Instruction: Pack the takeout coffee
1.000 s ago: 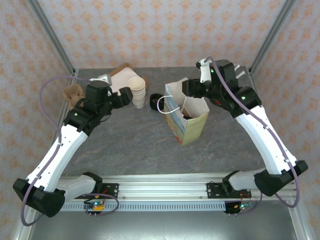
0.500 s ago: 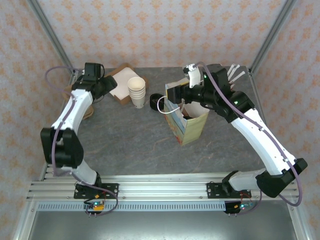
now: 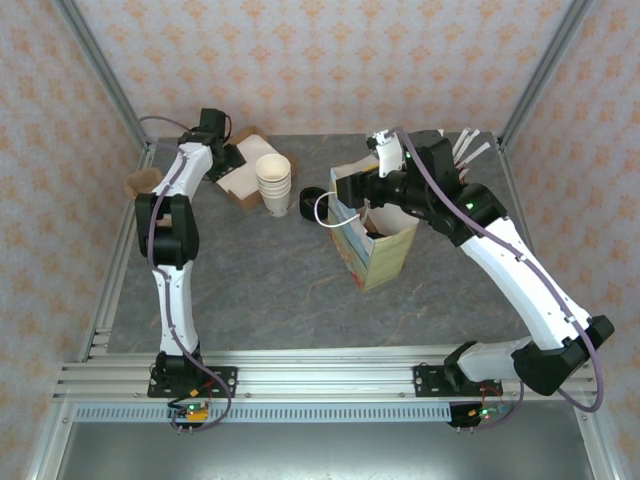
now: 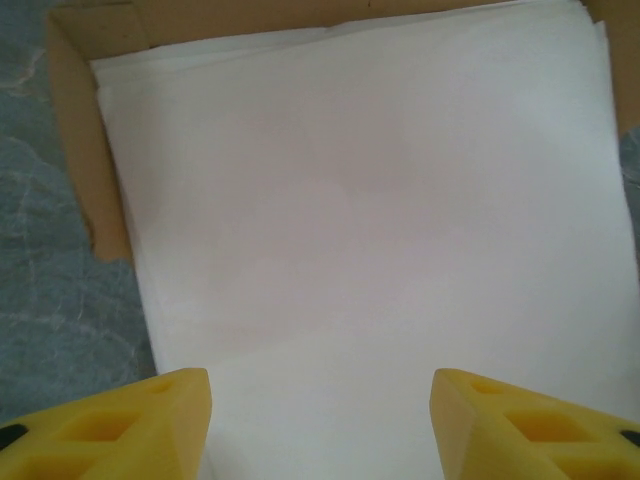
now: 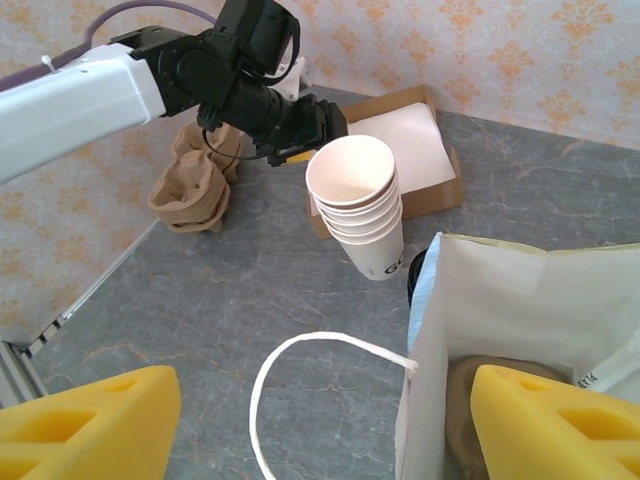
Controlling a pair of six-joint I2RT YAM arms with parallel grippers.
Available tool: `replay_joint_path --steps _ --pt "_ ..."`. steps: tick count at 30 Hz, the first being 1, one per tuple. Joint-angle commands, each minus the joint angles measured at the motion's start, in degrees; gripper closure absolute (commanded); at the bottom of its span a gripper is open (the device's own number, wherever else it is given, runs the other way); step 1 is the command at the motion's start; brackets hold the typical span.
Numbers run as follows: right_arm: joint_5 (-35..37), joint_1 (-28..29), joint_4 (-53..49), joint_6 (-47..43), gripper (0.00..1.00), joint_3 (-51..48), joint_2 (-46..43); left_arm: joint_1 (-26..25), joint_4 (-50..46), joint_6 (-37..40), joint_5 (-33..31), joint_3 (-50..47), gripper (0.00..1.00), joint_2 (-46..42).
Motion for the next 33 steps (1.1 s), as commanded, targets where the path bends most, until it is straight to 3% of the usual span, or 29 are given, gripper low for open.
replay_joint_path --steps 1,9,33 --pt "2.59 0.13 1.12 -1.47 0.23 -0.50 0.31 -0.55 -6.06 2.47 -2.68 5.86 0.39 3.05" --pt "4.87 0.13 0.86 -2.02 0.23 -1.34 0.63 -1.62 -8.49 4.54 -5.97 10.79 0.35 8.54" --pt "5.17 0.17 -0.48 -1.65 0.22 -1.34 1.71 -1.72 -8.59 7.54 -3.11 13.39 0.81 9.65"
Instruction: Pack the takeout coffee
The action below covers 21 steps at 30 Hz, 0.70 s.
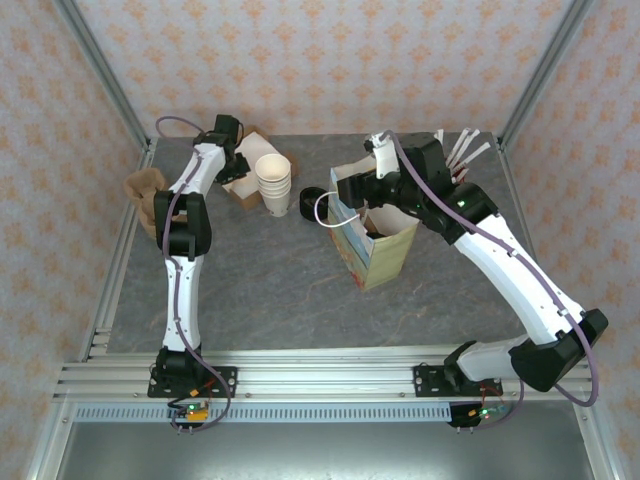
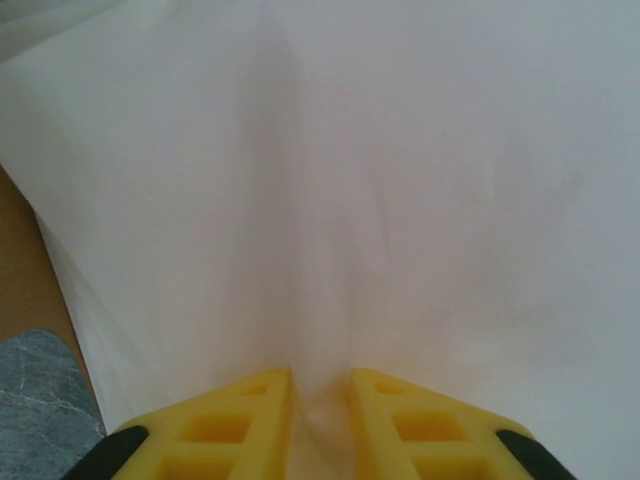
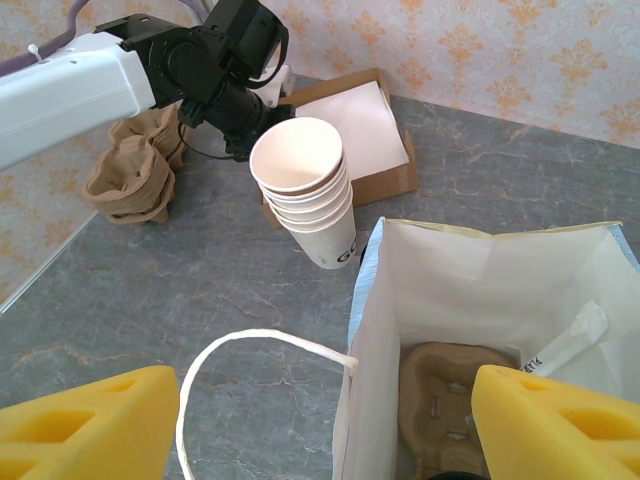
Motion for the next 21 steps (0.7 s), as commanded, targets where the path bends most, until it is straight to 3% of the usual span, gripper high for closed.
replay_joint_path --steps 1,15,21 --pt "0.27 0.15 -0.51 0.14 0.22 -0.05 0.49 -0.14 -2.36 1.55 0.28 3.14 0.81 -0.57" --pt "0.99 0.13 -1.11 1.01 0.22 -0.82 -0.67 0.47 -3.65 2.71 0.26 6.66 1.00 -4.29" --pt "1.41 0.19 -1.04 1.85 0.22 -0.69 -1.47 1.16 -3.71 2.94 -0.50 6.70 1.00 -9.34"
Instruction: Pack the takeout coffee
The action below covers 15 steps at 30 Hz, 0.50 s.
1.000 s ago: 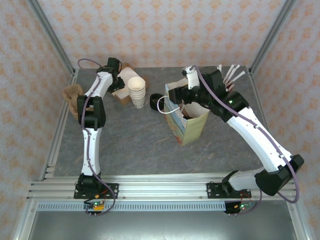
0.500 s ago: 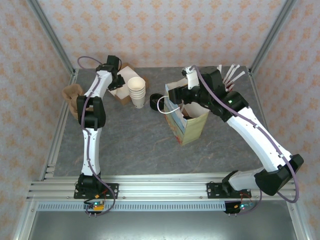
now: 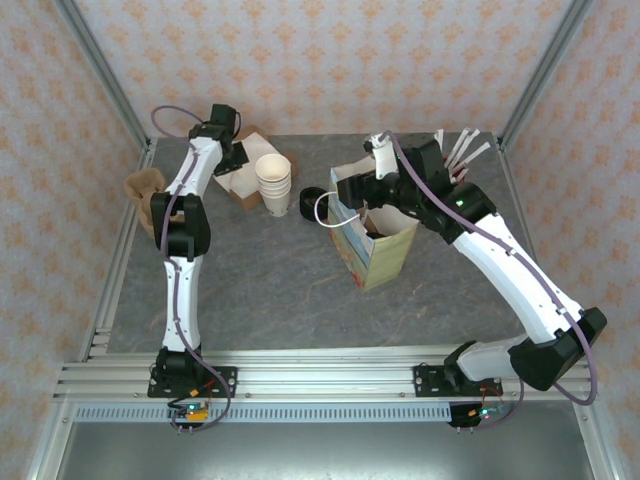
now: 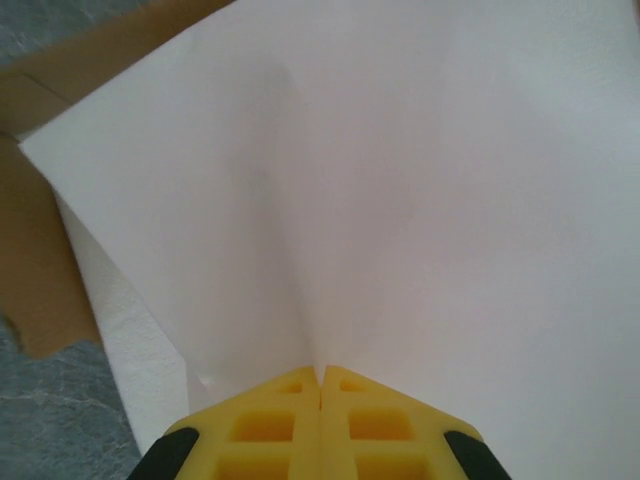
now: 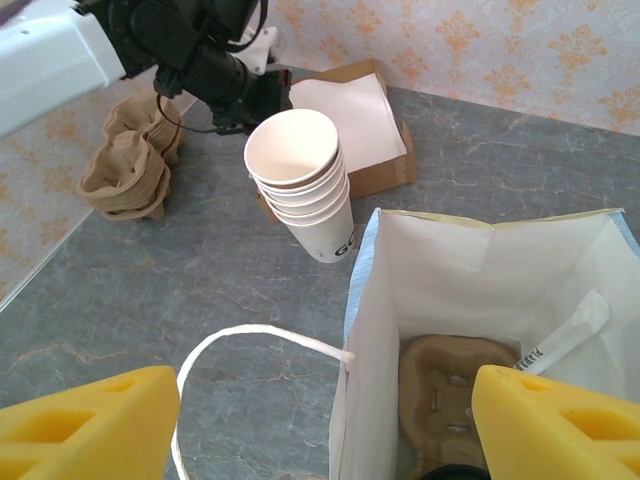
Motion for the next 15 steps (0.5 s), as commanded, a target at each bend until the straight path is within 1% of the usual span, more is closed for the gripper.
replay_joint_path --steps 1,9,12,15 --pt "1.12 0.17 -0.71 1.14 0.22 -0.43 -1.94 1.05 -1.48 0.92 -1.67 2.10 1.00 -8.61" --pt "2.93 0.13 -0.18 2.33 0.22 -0.25 -3.22 1.63 0.79 0.96 -4.04 -0.35 1.00 -19.27" --pt "5.60 0.13 0.17 4.04 0.22 0.23 -3.59 1.61 1.07 0.78 -4.40 -0.40 1.00 -23.45" --pt "7.92 0.13 0.92 6.25 0.22 0.77 -3.54 1.59 3.31 -0.76 -0.40 -3.30 1.00 -29.15"
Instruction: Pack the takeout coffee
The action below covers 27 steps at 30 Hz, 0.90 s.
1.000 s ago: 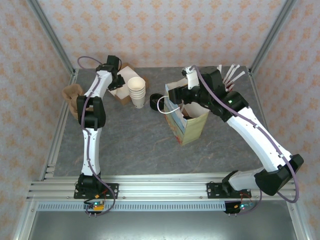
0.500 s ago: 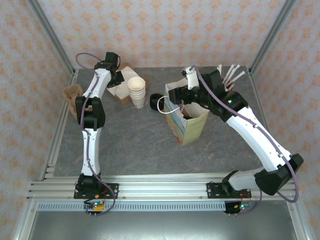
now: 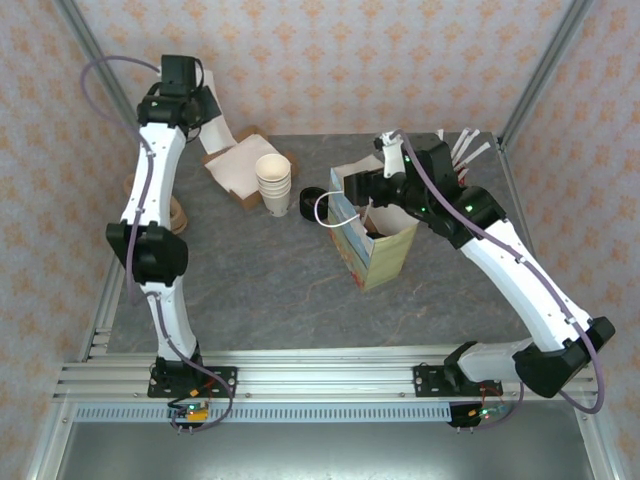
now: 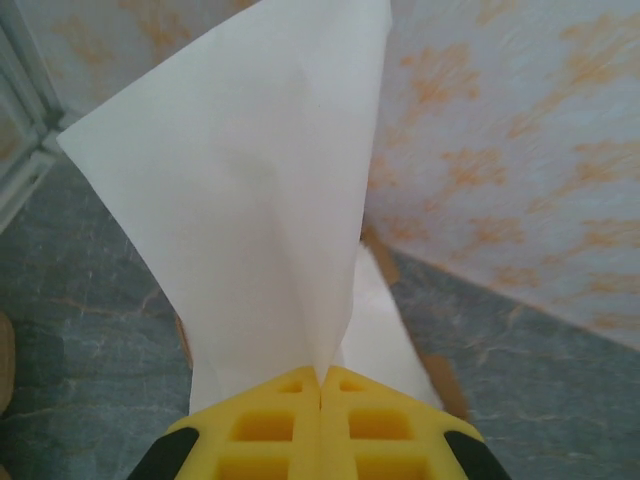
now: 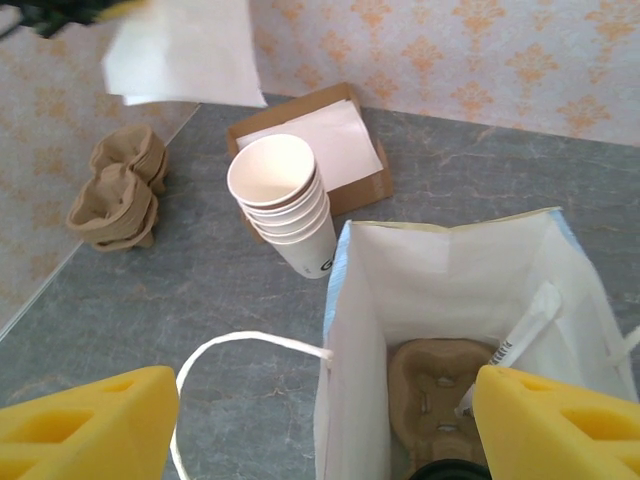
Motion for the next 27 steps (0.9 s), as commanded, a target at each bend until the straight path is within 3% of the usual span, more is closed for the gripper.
replay_joint_path --steps 1,7,11,14,18,27 --pt "3.97 0.13 1.75 3.85 0.21 1.16 -0.87 0.26 3.15 -1.86 3.73 -4.04 1.00 -6.02" --pt "-0.81 -0.80 4.94 8.70 0.14 4.93 2.56 -2.48 12.30 -7.59 17.36 -14.79 1.00 -19.79" --pt "-12.14 -5.67 9.54 17.91 0.09 7.76 6.53 -6.93 17.52 -11.86 22.80 -21.60 1.00 -26.82" --pt "-19.98 -7.48 15.96 23.84 0.07 8.41 9.44 -10.12 20.94 -14.42 25.32 -26.39 1.00 -31.37" --pt "-24.32 -9.53 20.32 28.47 0.03 9.99 11.67 -12.85 25.34 -18.20 29.64 -31.33 1.00 -36.18" --pt "-35.58 -11.21 42.19 47.96 0.01 7.61 16.45 -16.54 30.04 -21.85 36.09 -35.82 1.00 -42.78"
